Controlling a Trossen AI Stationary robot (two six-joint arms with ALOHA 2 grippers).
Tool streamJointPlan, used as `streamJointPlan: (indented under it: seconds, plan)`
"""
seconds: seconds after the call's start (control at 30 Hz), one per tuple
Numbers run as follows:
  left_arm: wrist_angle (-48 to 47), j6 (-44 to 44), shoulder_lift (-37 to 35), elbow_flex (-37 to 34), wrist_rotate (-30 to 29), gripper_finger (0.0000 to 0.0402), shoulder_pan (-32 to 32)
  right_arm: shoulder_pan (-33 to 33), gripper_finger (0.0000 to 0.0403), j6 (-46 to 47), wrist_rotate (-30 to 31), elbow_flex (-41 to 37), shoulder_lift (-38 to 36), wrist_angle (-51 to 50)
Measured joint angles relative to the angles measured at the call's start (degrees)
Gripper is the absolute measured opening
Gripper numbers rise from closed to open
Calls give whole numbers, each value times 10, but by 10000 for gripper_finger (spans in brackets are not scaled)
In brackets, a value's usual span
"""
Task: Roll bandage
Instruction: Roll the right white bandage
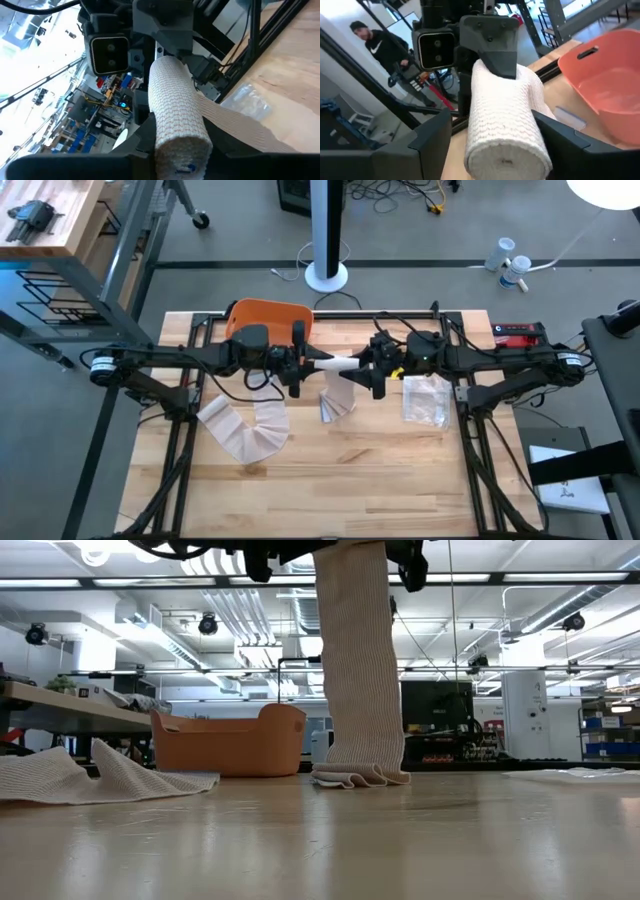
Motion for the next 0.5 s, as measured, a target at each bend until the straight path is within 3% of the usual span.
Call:
streamJointPlan:
  seconds: [0.23,0.5]
  plan:
    - [-8,-77,0,29,40,78,-4,0,297,-104,0,1,0,19]
    - [-40,-103,0,52,46,78,-4,1,337,-95,-2,3,7,53]
